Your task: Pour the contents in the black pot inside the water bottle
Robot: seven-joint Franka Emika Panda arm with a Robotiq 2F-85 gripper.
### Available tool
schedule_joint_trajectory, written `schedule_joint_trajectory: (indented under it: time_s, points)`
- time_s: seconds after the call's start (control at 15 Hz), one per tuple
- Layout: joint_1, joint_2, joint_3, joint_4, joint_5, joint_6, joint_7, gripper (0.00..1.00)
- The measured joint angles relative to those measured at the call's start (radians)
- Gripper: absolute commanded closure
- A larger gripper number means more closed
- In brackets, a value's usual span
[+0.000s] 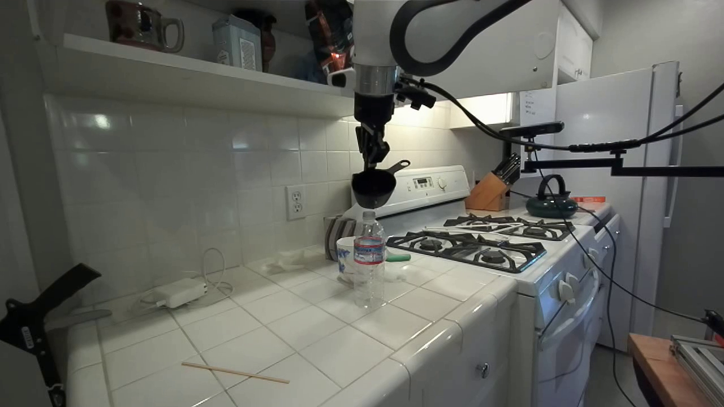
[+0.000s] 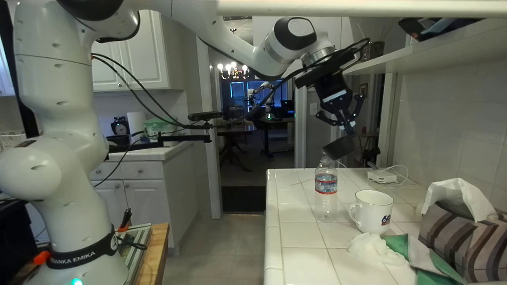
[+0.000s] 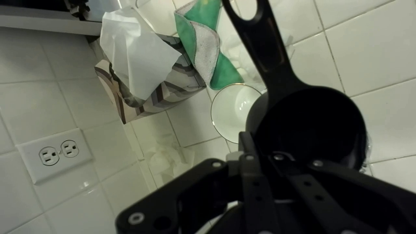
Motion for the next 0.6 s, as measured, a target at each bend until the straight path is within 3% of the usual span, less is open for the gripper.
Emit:
schedule_joint_trajectory:
  time_s: [0.6]
  points:
    - [0.013, 0.000, 0.001, -0.001, -0.049, 0.007, 0.038, 0.99]
